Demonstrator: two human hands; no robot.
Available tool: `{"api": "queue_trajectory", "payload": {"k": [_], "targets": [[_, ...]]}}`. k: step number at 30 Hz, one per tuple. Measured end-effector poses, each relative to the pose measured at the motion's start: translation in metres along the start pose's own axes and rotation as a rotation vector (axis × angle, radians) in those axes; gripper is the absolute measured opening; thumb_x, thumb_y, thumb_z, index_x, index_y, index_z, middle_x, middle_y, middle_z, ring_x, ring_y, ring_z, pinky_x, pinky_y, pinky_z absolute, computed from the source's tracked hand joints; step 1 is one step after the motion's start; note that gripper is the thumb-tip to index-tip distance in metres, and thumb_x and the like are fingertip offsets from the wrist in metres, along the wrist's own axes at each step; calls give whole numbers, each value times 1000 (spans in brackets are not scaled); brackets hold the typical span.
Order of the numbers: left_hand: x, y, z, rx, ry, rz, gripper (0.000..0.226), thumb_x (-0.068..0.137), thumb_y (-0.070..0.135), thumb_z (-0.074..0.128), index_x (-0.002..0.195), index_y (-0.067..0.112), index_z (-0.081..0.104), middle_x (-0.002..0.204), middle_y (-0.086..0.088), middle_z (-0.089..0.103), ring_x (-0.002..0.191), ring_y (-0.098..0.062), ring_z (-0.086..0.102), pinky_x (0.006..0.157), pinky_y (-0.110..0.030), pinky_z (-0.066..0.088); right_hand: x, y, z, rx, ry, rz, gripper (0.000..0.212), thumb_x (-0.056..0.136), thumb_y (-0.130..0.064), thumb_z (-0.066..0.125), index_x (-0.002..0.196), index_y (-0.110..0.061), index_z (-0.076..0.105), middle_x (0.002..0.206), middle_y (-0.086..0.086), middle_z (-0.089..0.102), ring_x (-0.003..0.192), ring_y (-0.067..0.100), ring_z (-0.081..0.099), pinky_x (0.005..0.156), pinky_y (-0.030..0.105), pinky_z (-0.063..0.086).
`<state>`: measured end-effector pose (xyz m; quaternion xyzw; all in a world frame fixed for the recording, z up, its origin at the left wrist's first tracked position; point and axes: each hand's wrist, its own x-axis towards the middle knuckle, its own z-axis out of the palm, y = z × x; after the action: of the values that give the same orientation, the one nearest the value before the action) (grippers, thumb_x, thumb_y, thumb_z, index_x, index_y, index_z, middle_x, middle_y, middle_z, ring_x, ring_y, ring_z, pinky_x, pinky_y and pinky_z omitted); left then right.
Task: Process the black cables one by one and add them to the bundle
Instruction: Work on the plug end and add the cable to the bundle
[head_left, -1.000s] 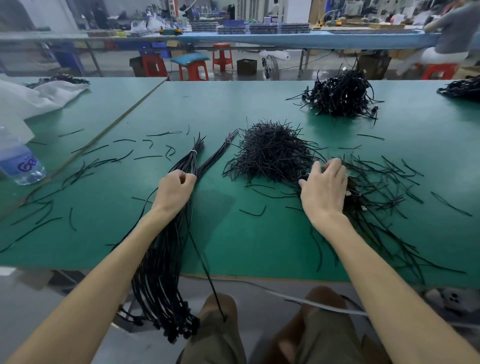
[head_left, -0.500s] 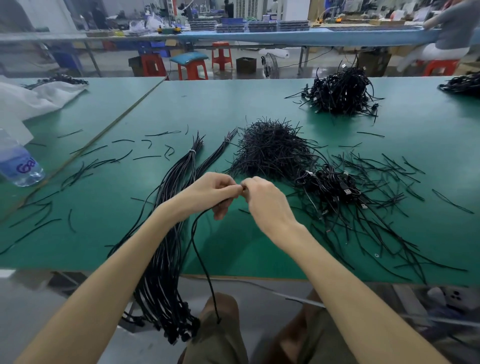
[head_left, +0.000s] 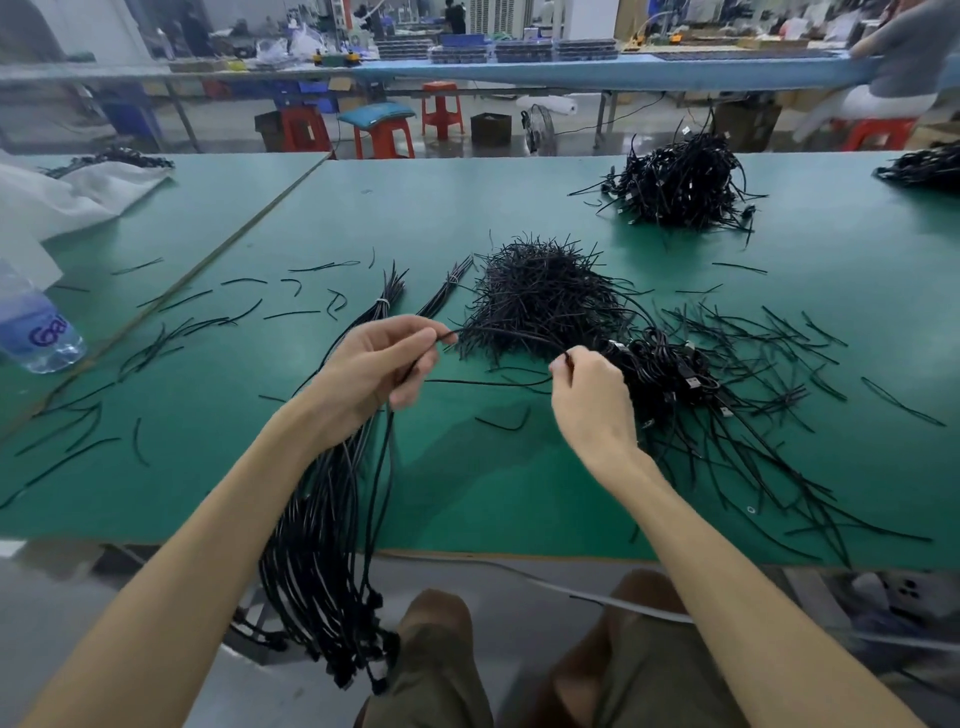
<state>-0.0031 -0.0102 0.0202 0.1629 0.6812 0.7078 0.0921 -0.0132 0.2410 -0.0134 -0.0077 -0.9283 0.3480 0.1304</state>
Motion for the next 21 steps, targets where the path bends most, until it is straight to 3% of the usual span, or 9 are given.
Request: {"api": "queue_trajectory", "payload": {"k": [1,3,6,8,11,17,21], "targets": [[4,3,3,33,53,1,26,101,24,64,116,4,68,77,-1,60,45,-10,40,46,-19,36,-3,-2,2,-45,-47,-16,31,105,-27,50,129,-9,57,122,10,58,114,29,54,87,39,47],[11,6,11,212,136,-10,19,103,19,61,112,4,69,76,0,63,44,-10,36,43,-18,31,-10,-9,5,-116,-64,-79,66,99,-28,62,154,-8,31,146,12,41,135,30,37,108,41,38],[15,8,31,398,97,-47,15,103,14,59,111,3,65,75,-2,68,42,-11,39,40,-18,31,-19,-26,8,-116,45,-311,82,94,-23,68,159,-9,20,153,9,38,142,26,32,116,41,26],[16,5,42,418,55,-71,18,103,14,59,112,-2,59,73,-4,70,39,-12,41,37,-19,32,-22,-35,14,-97,-59,-431,71,94,-11,62,156,-10,28,139,7,55,131,27,47,111,40,31],[16,0,49,412,63,-125,24,103,18,60,112,-3,54,70,-3,69,36,-12,43,36,-21,32,-26,-37,14,-138,-185,-416,51,92,7,46,137,-17,48,105,3,69,96,32,65,83,43,51],[2,-3,25,128,11,-135,20,103,30,60,104,10,65,77,-3,63,42,-13,40,41,-22,36,-17,-14,5,4,5,-193,39,96,2,40,118,-18,65,86,-3,67,82,22,64,75,39,53],[-7,-9,15,77,-110,-123,23,103,29,60,118,12,66,86,-5,63,47,-14,42,47,-23,41,-11,-4,5,61,24,-97,44,93,3,38,118,-20,66,81,-7,65,76,21,61,68,36,49]]}}
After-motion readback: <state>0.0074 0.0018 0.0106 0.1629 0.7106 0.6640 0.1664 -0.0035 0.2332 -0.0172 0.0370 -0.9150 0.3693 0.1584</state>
